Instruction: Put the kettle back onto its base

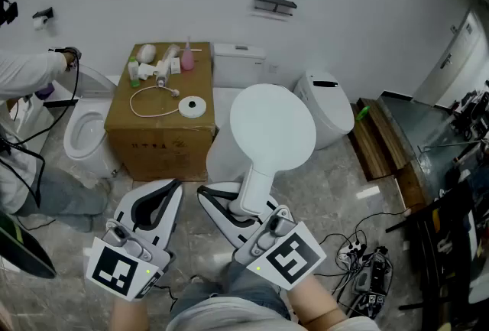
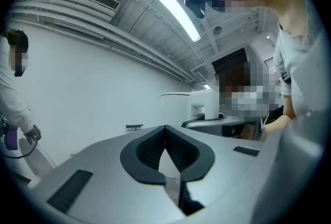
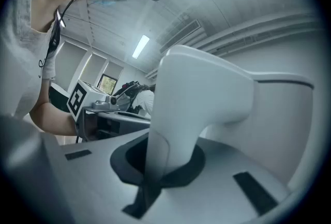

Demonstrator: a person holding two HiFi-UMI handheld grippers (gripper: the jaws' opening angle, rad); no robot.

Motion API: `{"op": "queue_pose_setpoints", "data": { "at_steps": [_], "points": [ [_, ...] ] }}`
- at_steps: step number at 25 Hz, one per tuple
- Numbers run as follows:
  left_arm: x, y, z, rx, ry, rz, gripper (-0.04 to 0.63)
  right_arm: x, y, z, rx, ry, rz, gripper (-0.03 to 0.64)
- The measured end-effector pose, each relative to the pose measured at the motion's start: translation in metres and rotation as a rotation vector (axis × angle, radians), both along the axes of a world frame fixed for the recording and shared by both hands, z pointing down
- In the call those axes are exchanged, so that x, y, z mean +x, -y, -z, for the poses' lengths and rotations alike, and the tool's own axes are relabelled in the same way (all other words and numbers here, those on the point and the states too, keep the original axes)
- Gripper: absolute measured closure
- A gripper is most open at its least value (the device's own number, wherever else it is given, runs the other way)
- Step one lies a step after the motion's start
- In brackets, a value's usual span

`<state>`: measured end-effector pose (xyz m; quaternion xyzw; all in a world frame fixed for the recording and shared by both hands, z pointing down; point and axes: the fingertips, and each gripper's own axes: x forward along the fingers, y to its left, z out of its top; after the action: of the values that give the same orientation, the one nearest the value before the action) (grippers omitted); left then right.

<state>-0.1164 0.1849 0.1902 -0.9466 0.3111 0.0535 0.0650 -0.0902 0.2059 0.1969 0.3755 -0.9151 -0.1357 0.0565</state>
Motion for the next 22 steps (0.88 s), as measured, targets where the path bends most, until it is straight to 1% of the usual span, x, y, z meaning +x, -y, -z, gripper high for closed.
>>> {"op": "queue_pose_setpoints", "data": {
  "at_steps": [3,6,12,18,22],
  "points": [
    [-0.004,0.003,-0.001,-0.017,0.005,-0.003,0.594,-0.005,0.002,0.001,0.001,0.0,0.001,0.609],
    [-0.008,0.002,0.0,0.002,0.002,0.003,0.593,-0.01,0.0,0.0,0.008,-0.002,0.005,0.609],
    [-0.012,0.004,-0.005,-0.004,0.009,0.005,0.594,-0.015,0.002,-0.004,0.007,0.0,0.006,0.609],
    [-0.008,0.011,-0.015,-0.013,0.016,0.0,0.593,-0.016,0.007,-0.012,-0.003,0.015,0.027,0.609],
    [-0.001,0.027,-0.024,-0.035,0.026,0.013,0.594,-0.011,0.02,-0.02,-0.017,0.011,0.034,0.609]
  ]
}}
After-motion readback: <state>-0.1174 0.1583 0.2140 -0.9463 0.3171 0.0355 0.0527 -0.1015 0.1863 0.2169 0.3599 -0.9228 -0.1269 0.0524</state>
